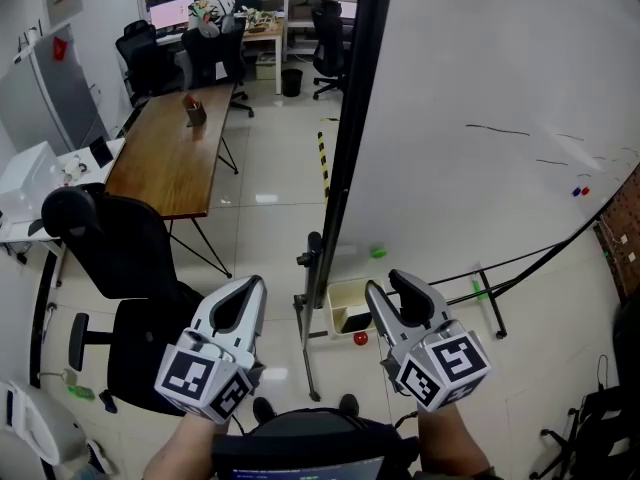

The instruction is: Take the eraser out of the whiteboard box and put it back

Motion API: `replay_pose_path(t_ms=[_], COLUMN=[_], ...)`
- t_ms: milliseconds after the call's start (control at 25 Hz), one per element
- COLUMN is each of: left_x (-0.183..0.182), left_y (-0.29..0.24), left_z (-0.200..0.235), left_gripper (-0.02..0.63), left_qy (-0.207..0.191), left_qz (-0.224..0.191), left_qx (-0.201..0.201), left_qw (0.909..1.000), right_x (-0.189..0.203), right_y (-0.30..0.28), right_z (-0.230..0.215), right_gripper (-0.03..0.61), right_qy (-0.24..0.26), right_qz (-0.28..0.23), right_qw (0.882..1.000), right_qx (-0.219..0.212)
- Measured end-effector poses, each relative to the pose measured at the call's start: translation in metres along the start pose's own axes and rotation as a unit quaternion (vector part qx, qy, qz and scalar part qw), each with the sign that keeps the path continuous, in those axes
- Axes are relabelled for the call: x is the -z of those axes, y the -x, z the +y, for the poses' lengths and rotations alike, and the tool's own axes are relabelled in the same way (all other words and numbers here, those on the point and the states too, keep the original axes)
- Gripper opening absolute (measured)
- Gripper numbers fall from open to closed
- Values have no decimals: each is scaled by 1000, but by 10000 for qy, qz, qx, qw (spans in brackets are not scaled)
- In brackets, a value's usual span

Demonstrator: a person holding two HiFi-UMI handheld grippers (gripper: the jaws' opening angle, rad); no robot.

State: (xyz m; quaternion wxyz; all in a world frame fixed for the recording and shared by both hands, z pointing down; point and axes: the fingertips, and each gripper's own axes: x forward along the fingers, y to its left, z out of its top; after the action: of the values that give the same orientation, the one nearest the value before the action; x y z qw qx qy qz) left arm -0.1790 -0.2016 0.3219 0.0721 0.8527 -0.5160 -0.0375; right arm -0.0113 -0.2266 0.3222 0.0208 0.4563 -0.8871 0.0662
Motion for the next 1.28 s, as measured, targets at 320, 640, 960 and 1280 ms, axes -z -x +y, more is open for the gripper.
replay_pose_path(t_ms=[320, 640, 960, 1280], left_x=[46, 133, 183, 181], left_y=[-3, -9, -11, -6], left_z=[6, 7, 6, 3], left_gripper=[34, 34, 34, 34], left_qy=[195, 427, 575, 578], left_qz=[369, 1065, 1416, 1400], left_qx=[-247, -363, -365, -352], left_qw=[9988, 9927, 9876, 9878], right_x=[69, 152, 199, 202], right_y=[-9, -12, -21, -22], right_z=[-5, -18, -21, -25], right_gripper=[241, 305, 323, 281], right_qy=[50, -52, -244, -280], right_qz=[747, 1368, 1614, 1578], right_qw=[9966, 9875, 9824, 9816], right_qx=[336, 786, 911, 1035])
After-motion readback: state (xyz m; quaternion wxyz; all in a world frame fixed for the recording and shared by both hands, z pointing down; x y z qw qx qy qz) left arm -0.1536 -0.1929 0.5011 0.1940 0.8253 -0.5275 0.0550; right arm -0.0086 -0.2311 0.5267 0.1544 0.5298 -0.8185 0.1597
